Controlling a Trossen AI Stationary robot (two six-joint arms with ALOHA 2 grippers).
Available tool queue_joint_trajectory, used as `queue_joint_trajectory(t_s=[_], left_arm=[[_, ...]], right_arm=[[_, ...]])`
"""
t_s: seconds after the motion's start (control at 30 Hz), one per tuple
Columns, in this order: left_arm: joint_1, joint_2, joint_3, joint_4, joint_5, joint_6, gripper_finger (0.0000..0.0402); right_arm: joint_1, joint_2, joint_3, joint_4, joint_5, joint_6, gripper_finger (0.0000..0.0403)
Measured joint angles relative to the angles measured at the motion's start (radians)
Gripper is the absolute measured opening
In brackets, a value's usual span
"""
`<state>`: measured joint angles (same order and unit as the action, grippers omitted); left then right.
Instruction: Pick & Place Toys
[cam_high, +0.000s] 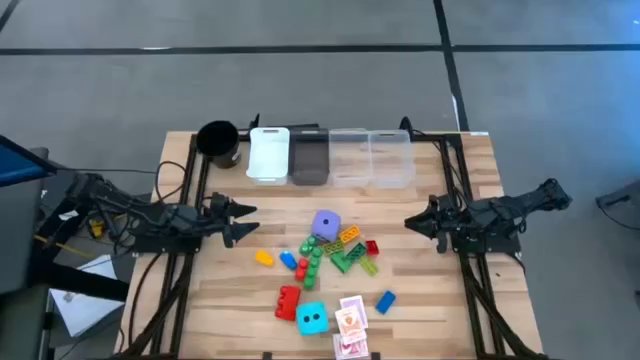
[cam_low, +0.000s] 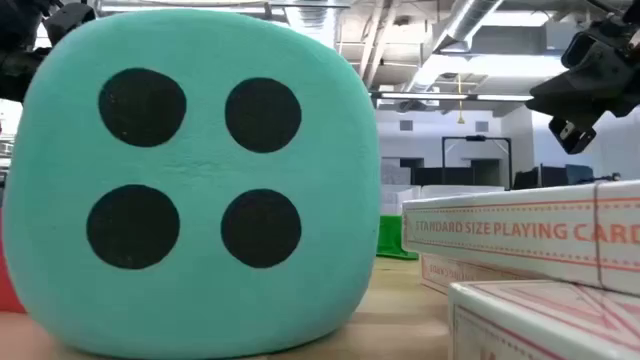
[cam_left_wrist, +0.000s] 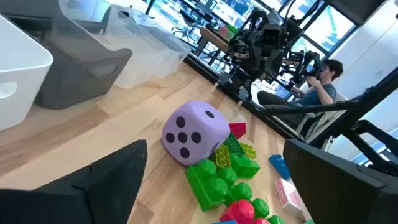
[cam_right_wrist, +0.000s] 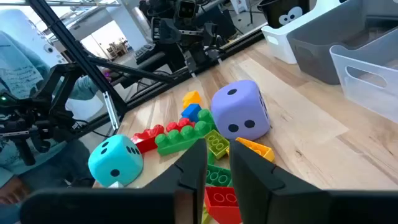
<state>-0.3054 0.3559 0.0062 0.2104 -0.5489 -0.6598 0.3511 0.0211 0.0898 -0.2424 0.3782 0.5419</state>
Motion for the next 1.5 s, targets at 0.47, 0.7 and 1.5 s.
queue_joint_trajectory(t_s=[0.47, 0.7, 1.5], left_arm=[[0.000, 0.000, 0.000, 0.000, 0.000, 0.000, 0.0370], [0.000, 0.000, 0.000, 0.000, 0.000, 0.000, 0.0370], [0.002, 0.000, 0.000, 0.494, -0.028, -0.124, 0.0370]], right_arm=[[0.000, 0.000, 0.000, 0.000, 0.000, 0.000, 0.0066], [0.000, 0.000, 0.000, 0.000, 0.000, 0.000, 0.0066], [0.000, 0.000, 0.000, 0.000, 0.000, 0.000, 0.0066]])
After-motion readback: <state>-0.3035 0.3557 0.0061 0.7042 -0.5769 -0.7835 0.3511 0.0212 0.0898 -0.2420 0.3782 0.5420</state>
